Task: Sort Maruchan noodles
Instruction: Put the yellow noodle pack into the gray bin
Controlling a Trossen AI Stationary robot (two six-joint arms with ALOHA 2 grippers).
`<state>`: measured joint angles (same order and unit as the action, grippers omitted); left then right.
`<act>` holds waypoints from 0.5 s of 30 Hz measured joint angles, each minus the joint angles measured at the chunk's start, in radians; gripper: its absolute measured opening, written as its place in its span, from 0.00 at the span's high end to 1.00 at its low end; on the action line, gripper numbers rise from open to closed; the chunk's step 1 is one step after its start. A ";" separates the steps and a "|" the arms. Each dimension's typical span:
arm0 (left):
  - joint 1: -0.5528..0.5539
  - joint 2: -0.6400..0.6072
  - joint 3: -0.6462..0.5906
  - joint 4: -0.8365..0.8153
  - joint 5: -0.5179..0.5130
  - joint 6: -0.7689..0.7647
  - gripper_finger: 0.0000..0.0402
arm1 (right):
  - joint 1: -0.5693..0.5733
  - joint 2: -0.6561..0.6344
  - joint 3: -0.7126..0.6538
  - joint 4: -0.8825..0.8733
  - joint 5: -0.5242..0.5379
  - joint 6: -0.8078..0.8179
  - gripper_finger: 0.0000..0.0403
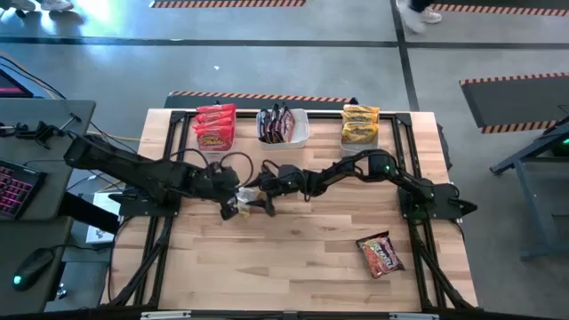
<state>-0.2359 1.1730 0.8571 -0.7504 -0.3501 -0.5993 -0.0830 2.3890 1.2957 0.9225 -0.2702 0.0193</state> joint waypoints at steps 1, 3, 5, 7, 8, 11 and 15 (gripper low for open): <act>-0.002 0.016 -0.006 0.005 0.027 -0.017 0.95 | -0.002 -0.001 0.000 -0.009 -0.013 -0.001 0.31; -0.022 0.062 -0.018 0.012 0.066 -0.047 0.91 | -0.007 -0.015 -0.001 -0.063 -0.044 -0.013 0.32; -0.049 0.116 -0.025 0.017 0.076 -0.073 0.85 | -0.015 -0.045 -0.001 -0.147 -0.059 -0.058 0.33; -0.076 0.172 -0.026 0.019 0.077 -0.085 0.79 | -0.024 -0.083 -0.001 -0.247 -0.060 -0.117 0.34; -0.087 0.199 -0.026 0.024 0.073 -0.100 0.76 | -0.028 -0.101 -0.001 -0.296 -0.059 -0.147 0.35; -0.111 0.271 -0.026 0.066 0.069 -0.149 0.67 | -0.042 -0.144 -0.001 -0.457 -0.059 -0.233 0.36; -0.129 0.341 -0.026 0.123 0.046 -0.188 0.57 | -0.062 -0.187 -0.019 -0.613 -0.059 -0.312 0.38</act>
<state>-0.3651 1.5137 0.8310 -0.6269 -0.3044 -0.7869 -0.1451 2.2016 1.2762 0.3099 -0.3293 -0.2928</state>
